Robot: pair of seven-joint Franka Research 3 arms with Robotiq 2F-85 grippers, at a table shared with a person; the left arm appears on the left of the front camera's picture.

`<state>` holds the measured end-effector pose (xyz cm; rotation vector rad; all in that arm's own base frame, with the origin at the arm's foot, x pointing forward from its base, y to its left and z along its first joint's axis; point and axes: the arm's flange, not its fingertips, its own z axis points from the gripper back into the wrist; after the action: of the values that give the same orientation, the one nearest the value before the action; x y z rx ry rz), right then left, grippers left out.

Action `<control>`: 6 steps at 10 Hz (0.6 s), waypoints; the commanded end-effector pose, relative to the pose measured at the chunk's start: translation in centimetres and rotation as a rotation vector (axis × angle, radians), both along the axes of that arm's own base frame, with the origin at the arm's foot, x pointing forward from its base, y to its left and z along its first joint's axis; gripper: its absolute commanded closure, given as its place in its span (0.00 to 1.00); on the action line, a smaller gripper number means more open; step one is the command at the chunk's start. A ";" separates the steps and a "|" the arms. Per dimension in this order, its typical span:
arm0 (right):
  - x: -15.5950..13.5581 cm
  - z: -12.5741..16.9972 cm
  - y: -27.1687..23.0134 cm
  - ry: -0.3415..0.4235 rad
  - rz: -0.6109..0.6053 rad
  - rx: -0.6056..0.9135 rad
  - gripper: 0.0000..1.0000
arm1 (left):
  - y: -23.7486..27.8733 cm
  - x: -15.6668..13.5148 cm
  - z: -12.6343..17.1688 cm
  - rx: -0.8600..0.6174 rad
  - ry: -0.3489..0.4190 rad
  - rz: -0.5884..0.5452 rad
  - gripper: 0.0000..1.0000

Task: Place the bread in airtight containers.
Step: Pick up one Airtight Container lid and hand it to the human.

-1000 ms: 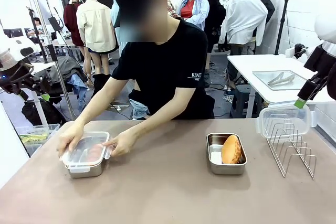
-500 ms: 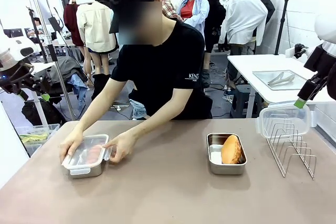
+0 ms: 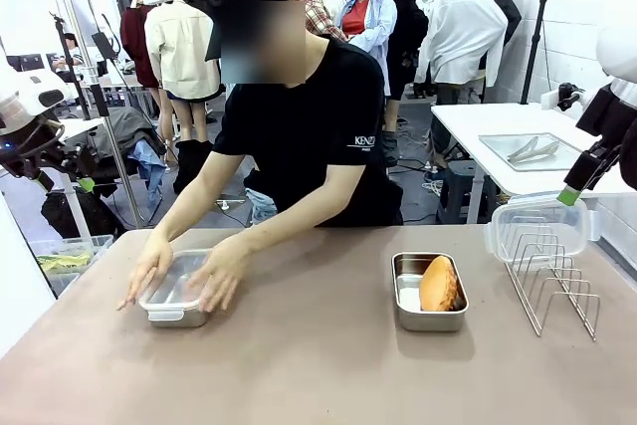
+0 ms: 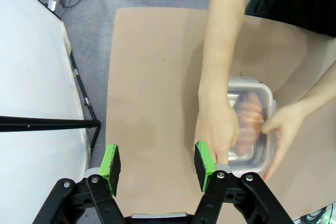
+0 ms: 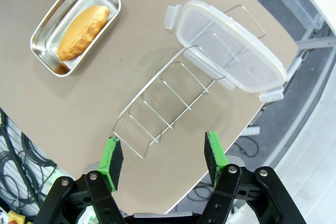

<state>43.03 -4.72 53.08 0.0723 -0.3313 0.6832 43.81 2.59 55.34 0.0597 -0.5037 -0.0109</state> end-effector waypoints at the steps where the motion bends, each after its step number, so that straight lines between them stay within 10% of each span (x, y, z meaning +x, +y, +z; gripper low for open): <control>1: 0.2 0.4 0.0 0.019 -0.006 -0.020 0.22 | 0.0 -0.1 0.1 -0.003 -0.003 0.019 0.26; 6: 0.2 0.4 0.0 0.019 -0.006 -0.020 0.22 | 0.0 -0.1 0.1 -0.003 -0.003 0.019 0.26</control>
<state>43.03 -4.72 53.08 0.0723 -0.3313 0.6832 43.81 2.59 55.34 0.0597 -0.5037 -0.0109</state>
